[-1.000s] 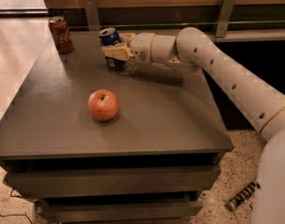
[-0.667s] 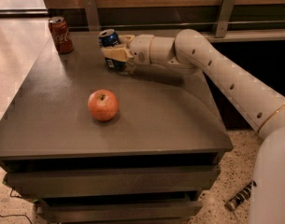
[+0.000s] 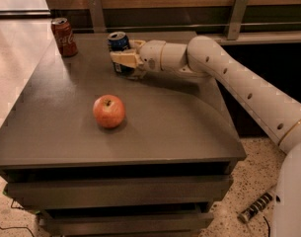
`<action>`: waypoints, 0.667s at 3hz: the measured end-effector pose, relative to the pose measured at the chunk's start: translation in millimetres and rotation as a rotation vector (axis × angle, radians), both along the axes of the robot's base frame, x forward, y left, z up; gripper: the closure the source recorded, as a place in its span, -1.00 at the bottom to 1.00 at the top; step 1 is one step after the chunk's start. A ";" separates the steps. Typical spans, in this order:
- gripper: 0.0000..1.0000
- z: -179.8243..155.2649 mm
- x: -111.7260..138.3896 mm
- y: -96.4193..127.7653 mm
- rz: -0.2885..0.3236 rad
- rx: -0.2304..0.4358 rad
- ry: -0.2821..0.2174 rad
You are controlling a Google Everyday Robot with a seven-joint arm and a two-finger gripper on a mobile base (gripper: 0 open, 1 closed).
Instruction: Place pepsi can upright
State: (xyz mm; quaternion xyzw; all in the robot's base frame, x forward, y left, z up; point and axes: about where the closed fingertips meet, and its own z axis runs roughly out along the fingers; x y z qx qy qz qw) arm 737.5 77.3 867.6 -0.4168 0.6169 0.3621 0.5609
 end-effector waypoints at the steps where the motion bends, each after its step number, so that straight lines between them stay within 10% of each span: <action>1: -0.18 0.2 -0.1 0.2 0.000 0.000 0.000; 2: -0.64 0.3 -0.1 0.2 0.000 0.000 0.000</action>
Offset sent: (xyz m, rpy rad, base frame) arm 0.0000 0.0001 0.0001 0.0000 0.0000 0.0002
